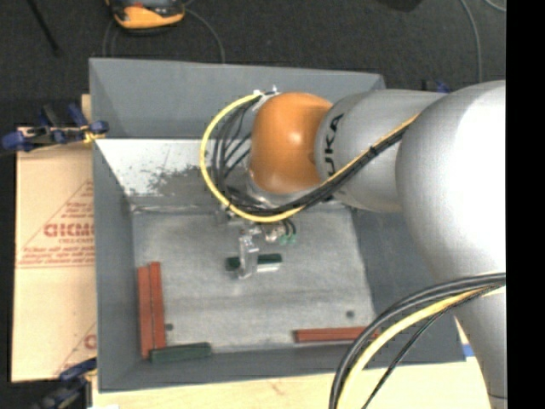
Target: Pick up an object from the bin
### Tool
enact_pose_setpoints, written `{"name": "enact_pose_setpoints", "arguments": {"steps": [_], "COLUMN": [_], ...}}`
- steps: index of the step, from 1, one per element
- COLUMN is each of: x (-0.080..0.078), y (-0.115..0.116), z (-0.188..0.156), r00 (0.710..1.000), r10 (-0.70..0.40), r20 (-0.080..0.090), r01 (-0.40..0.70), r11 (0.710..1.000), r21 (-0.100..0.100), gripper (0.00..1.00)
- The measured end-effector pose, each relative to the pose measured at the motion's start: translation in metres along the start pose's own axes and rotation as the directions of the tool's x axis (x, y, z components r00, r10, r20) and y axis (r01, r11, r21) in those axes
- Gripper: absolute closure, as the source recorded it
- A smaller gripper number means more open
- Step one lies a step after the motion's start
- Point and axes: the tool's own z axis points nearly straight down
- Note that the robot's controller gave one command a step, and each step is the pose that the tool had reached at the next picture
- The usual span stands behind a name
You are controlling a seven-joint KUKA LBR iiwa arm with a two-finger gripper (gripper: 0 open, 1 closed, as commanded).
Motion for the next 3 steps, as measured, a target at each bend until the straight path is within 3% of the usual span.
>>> {"name": "enact_pose_setpoints", "arguments": {"steps": [1, 2, 3], "x": [0.083, 0.083, 0.08], "y": [-0.021, -0.02, -0.033], "z": [0.008, 0.008, -0.138], "r00": [1.0, 1.0, 1.0], "r10": [-0.013, -0.013, -0.026], "r20": [0.002, 0.002, 0.006], "r01": [0.013, 0.013, 0.026], "r11": [1.0, 1.0, 1.0], "r21": [-0.002, -0.002, 0.0], "gripper": [1.0, 1.0, 1.0]}}
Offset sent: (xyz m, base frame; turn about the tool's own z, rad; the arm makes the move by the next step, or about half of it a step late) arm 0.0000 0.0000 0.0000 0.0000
